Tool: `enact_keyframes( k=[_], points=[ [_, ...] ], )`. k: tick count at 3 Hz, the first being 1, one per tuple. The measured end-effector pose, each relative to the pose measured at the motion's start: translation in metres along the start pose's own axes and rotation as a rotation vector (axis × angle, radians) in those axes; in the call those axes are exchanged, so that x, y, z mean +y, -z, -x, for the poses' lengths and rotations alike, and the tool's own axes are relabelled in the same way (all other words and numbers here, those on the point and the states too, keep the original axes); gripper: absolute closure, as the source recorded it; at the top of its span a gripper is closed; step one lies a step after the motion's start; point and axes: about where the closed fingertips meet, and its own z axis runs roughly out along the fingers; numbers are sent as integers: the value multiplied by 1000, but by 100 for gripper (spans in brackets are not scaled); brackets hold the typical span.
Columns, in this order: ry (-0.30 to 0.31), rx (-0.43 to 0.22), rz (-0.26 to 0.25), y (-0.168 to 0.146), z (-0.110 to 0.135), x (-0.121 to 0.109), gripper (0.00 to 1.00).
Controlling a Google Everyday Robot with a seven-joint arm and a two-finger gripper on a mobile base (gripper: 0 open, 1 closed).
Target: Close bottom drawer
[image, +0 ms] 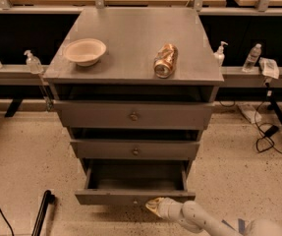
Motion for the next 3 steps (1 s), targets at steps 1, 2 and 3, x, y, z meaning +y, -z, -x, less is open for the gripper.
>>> enact_keyframes(
  k=[1, 2, 3],
  points=[
    [0, 0, 0, 1, 0, 1, 100],
    [-2, -8, -16, -3, 10, -20, 100],
    [-3, -9, -17, -2, 10, -20, 100]
  ],
)
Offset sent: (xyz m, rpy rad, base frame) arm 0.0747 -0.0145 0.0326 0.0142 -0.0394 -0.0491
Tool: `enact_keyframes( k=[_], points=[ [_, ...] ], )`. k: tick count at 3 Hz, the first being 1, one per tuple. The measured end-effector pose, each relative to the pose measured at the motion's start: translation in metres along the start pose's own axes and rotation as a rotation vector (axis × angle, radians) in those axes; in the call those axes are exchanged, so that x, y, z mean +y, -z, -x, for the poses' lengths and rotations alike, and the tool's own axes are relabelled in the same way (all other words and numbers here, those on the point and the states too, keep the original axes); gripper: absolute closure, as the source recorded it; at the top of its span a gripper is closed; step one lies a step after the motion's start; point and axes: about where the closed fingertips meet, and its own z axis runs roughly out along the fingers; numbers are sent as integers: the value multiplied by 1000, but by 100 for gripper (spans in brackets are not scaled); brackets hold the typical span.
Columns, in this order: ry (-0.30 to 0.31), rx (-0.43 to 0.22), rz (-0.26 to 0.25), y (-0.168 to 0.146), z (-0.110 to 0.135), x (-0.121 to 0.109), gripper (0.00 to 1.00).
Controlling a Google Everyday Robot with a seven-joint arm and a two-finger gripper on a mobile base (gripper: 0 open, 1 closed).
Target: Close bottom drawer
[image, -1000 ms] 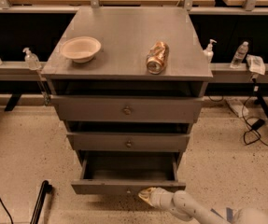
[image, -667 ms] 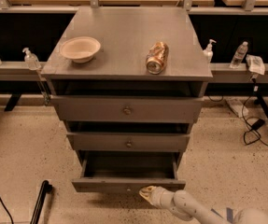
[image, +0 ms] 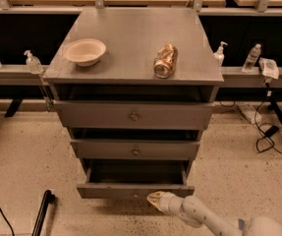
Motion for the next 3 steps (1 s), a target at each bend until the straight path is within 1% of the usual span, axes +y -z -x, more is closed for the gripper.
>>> enact_keyframes(
  k=[1, 2, 3],
  points=[
    [-1, -28, -9, -4, 14, -22, 100],
    [-1, -28, -9, -3, 14, -20, 100],
    [16, -46, -9, -8, 24, -33, 100]
  ],
)
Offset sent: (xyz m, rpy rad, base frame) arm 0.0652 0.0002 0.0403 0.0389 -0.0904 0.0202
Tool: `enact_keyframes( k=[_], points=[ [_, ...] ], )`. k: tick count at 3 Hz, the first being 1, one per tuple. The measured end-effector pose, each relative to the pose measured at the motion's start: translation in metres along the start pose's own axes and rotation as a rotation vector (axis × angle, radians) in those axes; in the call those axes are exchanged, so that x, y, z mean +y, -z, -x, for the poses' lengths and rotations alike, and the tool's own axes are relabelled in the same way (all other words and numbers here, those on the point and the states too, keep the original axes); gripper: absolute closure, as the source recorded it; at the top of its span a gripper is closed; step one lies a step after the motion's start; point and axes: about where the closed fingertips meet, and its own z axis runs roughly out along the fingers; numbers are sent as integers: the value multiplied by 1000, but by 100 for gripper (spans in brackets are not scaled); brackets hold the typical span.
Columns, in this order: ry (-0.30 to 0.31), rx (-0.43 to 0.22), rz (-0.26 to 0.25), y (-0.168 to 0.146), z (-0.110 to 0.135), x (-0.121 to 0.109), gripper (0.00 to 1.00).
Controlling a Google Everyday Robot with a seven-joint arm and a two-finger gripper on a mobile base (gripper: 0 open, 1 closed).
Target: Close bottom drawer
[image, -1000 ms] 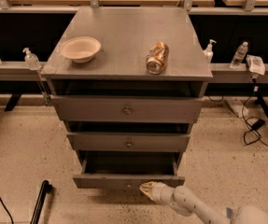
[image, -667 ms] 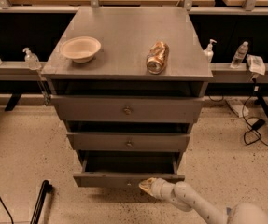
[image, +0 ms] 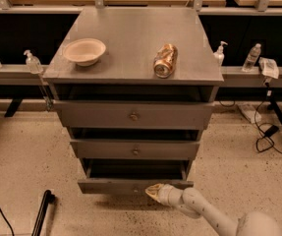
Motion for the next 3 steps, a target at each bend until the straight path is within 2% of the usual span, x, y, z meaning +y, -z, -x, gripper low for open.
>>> enact_keyframes(
  k=[3],
  points=[
    [4, 0, 0, -13, 11, -15, 100]
  ],
)
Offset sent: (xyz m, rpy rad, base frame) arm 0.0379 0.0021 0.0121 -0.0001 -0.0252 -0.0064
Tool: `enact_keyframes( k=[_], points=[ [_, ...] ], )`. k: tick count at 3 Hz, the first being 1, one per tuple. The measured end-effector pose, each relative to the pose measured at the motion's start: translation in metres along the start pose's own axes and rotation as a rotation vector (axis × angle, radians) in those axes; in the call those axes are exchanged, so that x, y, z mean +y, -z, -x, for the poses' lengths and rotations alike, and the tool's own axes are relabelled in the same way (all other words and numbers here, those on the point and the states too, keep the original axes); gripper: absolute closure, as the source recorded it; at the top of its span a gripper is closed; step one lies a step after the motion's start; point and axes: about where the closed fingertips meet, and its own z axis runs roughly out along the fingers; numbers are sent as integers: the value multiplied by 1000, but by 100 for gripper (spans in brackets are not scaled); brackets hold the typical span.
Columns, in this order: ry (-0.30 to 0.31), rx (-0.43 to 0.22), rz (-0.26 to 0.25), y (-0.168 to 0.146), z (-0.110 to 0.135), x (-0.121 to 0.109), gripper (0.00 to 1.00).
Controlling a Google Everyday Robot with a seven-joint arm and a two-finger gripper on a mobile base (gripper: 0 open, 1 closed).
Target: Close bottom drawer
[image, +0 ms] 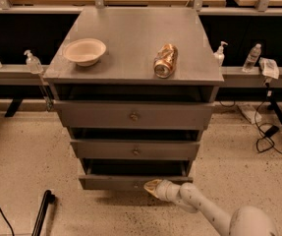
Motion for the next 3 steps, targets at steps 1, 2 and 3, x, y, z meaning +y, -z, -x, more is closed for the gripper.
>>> enact_keyframes(
  k=[1, 2, 3],
  points=[
    [0, 0, 0, 0, 0, 0, 100],
    [-34, -12, 48, 9, -16, 17, 100],
    [-77, -31, 140, 34, -45, 63, 100]
  ],
)
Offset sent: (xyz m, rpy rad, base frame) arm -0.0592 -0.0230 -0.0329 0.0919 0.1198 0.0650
